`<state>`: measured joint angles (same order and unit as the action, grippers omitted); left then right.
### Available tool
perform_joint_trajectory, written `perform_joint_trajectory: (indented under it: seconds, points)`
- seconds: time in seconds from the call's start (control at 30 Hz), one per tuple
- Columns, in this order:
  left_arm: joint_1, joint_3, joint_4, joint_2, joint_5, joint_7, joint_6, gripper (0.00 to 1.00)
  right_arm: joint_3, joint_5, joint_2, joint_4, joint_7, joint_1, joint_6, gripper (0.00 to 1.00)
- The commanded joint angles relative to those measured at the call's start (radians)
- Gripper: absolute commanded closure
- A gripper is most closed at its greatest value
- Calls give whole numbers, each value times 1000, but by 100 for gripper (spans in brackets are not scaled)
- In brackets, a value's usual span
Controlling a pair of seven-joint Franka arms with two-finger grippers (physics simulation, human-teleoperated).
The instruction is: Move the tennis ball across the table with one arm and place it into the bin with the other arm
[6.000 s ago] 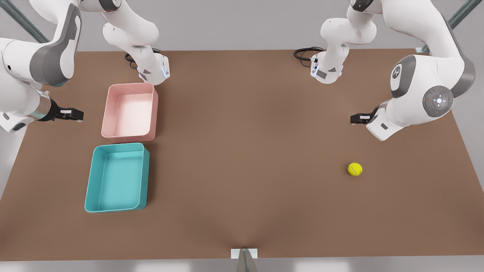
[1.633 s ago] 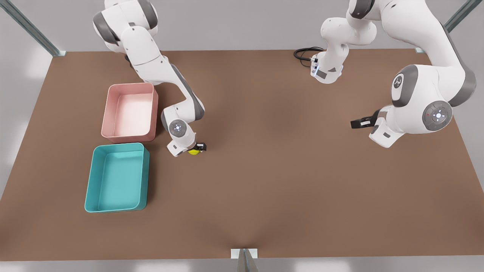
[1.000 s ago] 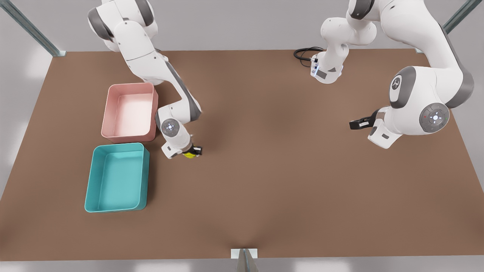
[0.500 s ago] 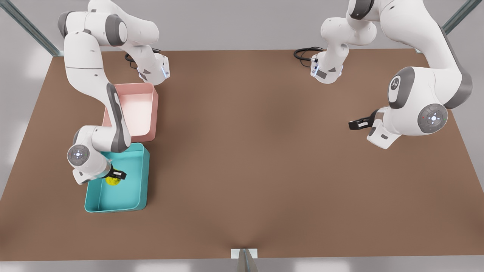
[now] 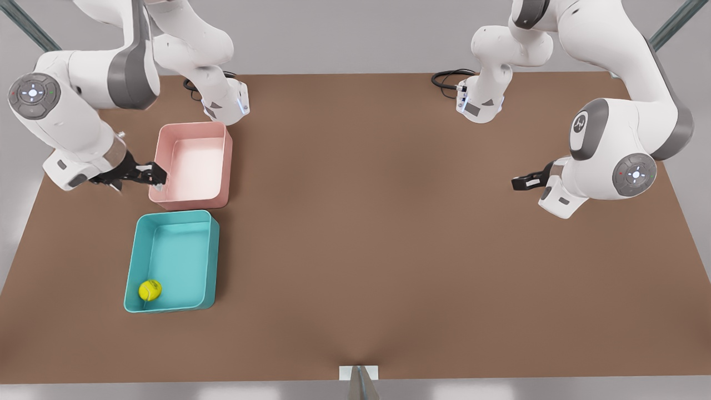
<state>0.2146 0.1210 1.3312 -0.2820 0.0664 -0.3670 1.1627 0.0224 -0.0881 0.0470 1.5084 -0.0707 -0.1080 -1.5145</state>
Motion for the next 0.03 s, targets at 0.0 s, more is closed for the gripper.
perform_joint_trajectory:
  seconds: [0.0]
  points:
    - [0, 0, 0, 0, 0, -4, -5, 0, 1, 15, -7, 3, 55, 22, 143, 0]
